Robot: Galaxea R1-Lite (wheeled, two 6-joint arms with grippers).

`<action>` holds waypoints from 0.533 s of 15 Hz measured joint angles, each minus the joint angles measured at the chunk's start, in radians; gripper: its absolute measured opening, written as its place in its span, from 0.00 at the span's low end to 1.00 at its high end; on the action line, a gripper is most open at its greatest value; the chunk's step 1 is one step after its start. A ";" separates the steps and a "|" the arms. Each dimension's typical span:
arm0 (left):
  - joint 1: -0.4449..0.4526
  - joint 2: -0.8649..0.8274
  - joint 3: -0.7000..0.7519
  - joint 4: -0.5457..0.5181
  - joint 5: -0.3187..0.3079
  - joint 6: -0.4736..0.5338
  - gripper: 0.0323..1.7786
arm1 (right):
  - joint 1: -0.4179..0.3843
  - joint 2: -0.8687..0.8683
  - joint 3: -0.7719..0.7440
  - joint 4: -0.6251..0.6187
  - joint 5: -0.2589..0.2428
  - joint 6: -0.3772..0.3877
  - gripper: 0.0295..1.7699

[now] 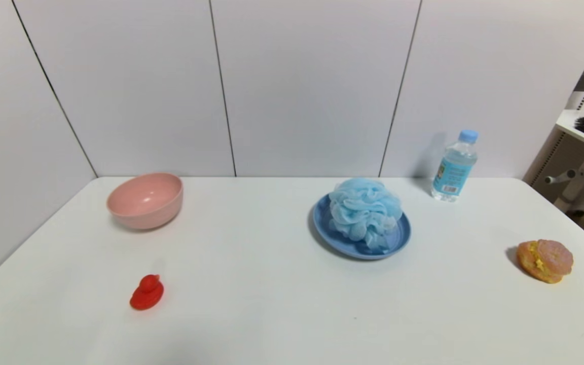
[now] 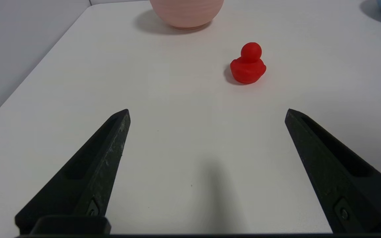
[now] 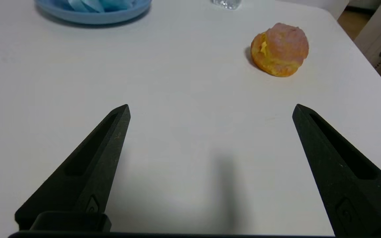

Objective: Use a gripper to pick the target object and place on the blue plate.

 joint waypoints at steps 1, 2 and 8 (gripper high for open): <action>0.000 0.000 0.000 0.000 0.000 0.000 0.95 | -0.004 -0.025 0.001 0.004 0.000 0.021 0.96; 0.000 0.000 0.000 0.000 0.000 0.000 0.95 | -0.006 -0.040 0.001 0.005 0.000 0.030 0.96; 0.000 0.000 0.000 0.000 0.000 0.000 0.95 | -0.007 -0.068 0.003 0.006 0.002 0.029 0.96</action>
